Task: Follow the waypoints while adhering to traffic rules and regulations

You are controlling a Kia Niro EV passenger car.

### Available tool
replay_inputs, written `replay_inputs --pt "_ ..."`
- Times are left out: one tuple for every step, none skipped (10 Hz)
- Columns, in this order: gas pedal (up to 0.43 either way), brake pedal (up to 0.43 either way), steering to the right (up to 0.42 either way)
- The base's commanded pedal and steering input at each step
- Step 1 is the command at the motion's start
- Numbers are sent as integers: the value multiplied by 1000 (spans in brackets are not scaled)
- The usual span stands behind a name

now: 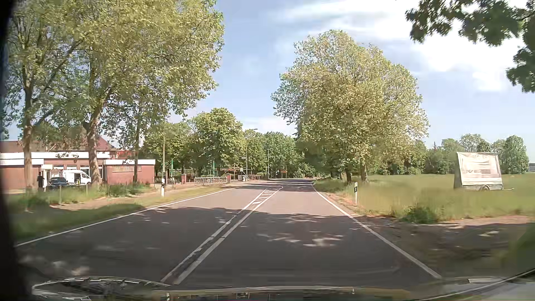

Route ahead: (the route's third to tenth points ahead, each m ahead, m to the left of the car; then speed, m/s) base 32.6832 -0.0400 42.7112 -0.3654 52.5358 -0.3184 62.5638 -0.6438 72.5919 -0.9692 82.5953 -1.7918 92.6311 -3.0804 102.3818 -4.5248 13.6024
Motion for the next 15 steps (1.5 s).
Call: replay_inputs --pt "150 0 2" --pt "150 0 2" --pt "150 0 2" --pt "138 0 2" --pt "138 0 2" --pt "138 0 2" --pt "138 0 2" --pt "138 0 2" --pt "138 0 2" --pt "138 0 2" --pt "138 0 2" --pt "138 0 2" --pt "138 0 2" --pt "138 0 2" --pt "138 0 2"
